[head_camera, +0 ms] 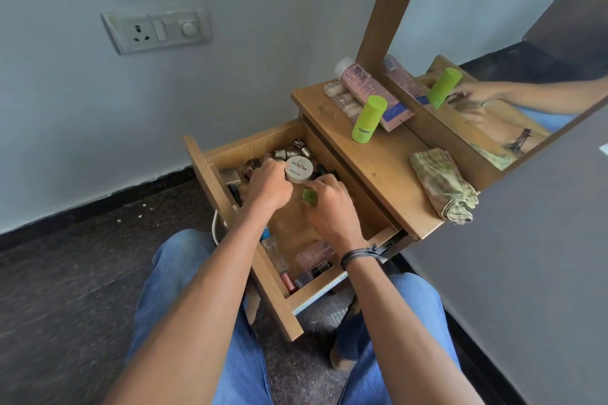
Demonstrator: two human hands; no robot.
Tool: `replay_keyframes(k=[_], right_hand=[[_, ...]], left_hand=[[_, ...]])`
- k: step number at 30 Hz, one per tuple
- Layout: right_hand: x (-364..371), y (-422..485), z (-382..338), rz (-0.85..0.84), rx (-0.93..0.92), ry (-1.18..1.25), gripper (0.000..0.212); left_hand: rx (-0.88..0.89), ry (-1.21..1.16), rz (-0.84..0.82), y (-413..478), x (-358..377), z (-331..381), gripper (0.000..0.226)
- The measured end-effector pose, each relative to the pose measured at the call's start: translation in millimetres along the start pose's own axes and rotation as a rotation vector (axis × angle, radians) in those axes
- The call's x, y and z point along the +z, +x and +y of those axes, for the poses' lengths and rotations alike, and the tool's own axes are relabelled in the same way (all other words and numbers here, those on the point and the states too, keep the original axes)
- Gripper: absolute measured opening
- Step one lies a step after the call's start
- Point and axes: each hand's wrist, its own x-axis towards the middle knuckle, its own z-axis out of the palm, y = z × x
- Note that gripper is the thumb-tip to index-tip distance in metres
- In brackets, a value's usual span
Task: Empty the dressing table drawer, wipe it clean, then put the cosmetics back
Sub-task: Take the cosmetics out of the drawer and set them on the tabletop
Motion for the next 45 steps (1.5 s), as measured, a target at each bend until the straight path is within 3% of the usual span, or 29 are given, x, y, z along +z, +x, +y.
replay_keyframes(k=[7,11,17,23,34,39,45], right_hand=[[19,51,0,0.000,0.048,-0.043,0.048],[30,67,5,-0.063,0.069,-0.108,0.039],[37,65,7,0.024,0.088,-0.048,0.034],[33,58,7,0.022,0.096,-0.036,0.056],[-28,-15,-12,0.284,0.147,0.142,0.063],[-63,-27,7,0.463,0.243,0.153,0.048],[-82,-5,40,0.449,0.376,0.097,0.046]], left_hand=[[-0.043,-0.006,-0.043,-2,2,2,0.054],[-0.034,0.019,-0.014,1,5,0,0.052],[-0.047,-0.001,0.021,4,4,0,0.048],[-0.064,-0.009,0.029,4,3,1,0.044],[-0.042,0.012,0.013,12,9,-3,0.041],[-0.034,0.062,-0.030,12,11,-2,0.039],[0.032,0.073,-0.096,6,7,4,0.048]])
